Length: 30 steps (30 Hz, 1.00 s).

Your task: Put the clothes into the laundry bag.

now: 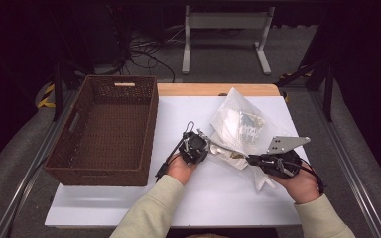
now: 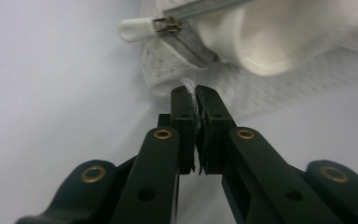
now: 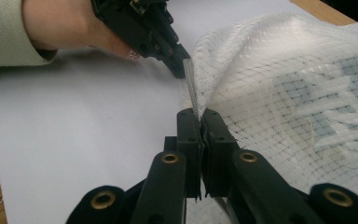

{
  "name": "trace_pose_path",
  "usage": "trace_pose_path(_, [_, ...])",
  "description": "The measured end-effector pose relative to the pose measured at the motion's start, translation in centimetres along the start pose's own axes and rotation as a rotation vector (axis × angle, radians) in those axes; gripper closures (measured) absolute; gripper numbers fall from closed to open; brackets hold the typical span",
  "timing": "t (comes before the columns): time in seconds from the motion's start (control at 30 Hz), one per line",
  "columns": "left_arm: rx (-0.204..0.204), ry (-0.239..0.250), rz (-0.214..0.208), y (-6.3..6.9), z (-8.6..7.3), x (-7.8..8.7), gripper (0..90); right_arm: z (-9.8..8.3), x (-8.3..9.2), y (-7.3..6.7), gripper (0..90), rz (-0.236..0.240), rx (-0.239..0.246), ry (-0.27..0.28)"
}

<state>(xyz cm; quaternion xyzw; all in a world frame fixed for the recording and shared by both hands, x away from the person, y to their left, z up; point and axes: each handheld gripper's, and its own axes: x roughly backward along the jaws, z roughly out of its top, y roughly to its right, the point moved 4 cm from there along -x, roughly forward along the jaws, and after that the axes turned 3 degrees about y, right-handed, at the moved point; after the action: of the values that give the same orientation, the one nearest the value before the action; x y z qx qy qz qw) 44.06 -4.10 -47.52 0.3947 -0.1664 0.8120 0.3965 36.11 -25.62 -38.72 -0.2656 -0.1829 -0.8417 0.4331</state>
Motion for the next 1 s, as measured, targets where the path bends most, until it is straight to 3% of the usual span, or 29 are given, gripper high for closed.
trace_pose_path(0.37, [-0.056, 0.059, -0.044, 1.7, -0.3, 2.9, 88.8, 0.0, 0.1, 0.3, 86.4, -0.010, -0.010, 0.005])
trace_pose_path(0.63, [-0.094, 0.067, -0.147, 3.9, -2.7, 5.8, 88.8, -0.1, -0.2, 0.3, 86.2, -0.020, -0.008, -0.004])
trace_pose_path(0.87, [-0.167, 0.076, -0.212, 5.8, -4.3, 8.2, 88.8, 0.0, -0.5, 0.4, 86.1, -0.035, -0.012, -0.010])
trace_pose_path(0.93, [-0.170, 0.074, -0.226, 5.9, -4.5, 8.4, 88.8, 0.0, -0.6, 0.5, 86.1, -0.039, -0.016, -0.013])
trace_pose_path(1.0, [-0.176, 0.070, -0.269, 6.3, -5.2, 8.8, 88.8, -0.1, -0.7, 0.6, 86.0, -0.041, -0.020, -0.020])
